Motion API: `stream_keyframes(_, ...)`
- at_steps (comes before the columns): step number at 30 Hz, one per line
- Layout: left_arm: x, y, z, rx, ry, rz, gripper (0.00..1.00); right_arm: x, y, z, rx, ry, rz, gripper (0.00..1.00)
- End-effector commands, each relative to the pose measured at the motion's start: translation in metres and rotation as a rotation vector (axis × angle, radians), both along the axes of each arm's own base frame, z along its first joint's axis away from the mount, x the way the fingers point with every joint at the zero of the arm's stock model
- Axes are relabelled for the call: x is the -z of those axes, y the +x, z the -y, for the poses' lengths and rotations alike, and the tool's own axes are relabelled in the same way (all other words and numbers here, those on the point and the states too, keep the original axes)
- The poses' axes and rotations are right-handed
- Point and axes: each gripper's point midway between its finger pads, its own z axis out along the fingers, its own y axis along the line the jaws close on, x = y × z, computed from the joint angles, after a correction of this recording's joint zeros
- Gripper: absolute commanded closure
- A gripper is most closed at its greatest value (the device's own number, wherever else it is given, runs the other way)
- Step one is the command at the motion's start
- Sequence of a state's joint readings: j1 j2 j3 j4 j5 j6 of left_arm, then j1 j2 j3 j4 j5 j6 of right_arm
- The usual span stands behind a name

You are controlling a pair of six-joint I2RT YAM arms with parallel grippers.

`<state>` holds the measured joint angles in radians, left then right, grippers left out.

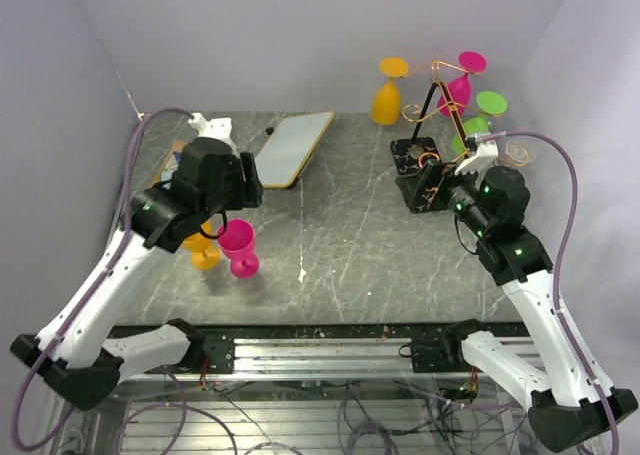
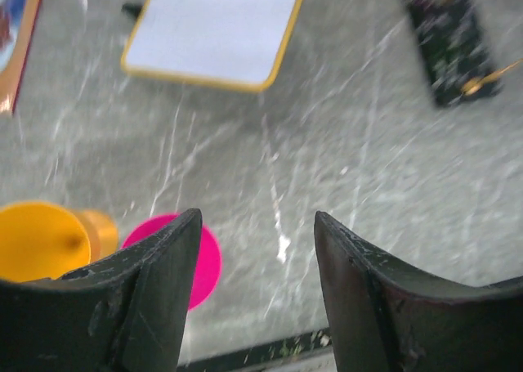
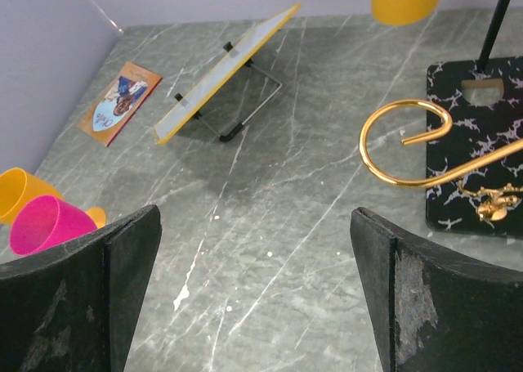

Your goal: Take the wine glass off the wine glass rack

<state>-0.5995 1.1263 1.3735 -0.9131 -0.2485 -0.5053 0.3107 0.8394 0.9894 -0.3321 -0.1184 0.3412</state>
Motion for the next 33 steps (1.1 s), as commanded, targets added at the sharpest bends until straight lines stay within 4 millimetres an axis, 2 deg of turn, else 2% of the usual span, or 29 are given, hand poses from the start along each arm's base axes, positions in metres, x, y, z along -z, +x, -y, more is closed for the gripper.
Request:
stream_keyframes(1, -0.086, 0.026, 0.011, 0.029, -0.138, 0.367, 0.31, -0.008, -0.01, 0.009, 0.045, 0.014, -0.047, 0.01)
stream_keyframes(6, -0.135, 0.027, 0.014, 0.067, -0.224, 0.601, 0.27, -0.01, -0.007, 0.018, 0.115, 0.02, -0.101, 0.01)
stream_keyframes(10, -0.151, 0.021, 0.011, 0.092, -0.233, 0.714, 0.26, -0.011, 0.009, 0.024, 0.199, 0.035, -0.14, 0.01)
stream_keyframes(15, -0.14, 0.015, -0.001, 0.088, -0.169, 0.761, 0.23, -0.016, 0.047, 0.032, 0.345, 0.063, -0.194, 0.03)
stream_keyframes(19, -0.132, 0.011, -0.007, 0.101, -0.135, 0.759, 0.23, -0.024, 0.085, 0.024, 0.362, 0.054, -0.191, 0.04)
stream_keyframes(24, -0.134, 0.009, -0.009, 0.117, -0.138, 0.77, 0.23, -0.042, 0.138, 0.014, 0.395, 0.084, -0.125, 0.08)
stream_keyframes(28, -0.131, 0.014, -0.009, 0.14, -0.165, 0.764, 0.23, -0.048, 0.182, 0.003, 0.41, 0.106, -0.101, 0.11)
stream_keyframes(33, -0.13, 0.02, -0.011, 0.153, -0.205, 0.758, 0.23, -0.053, 0.231, 0.001, 0.441, 0.101, -0.054, 0.14)
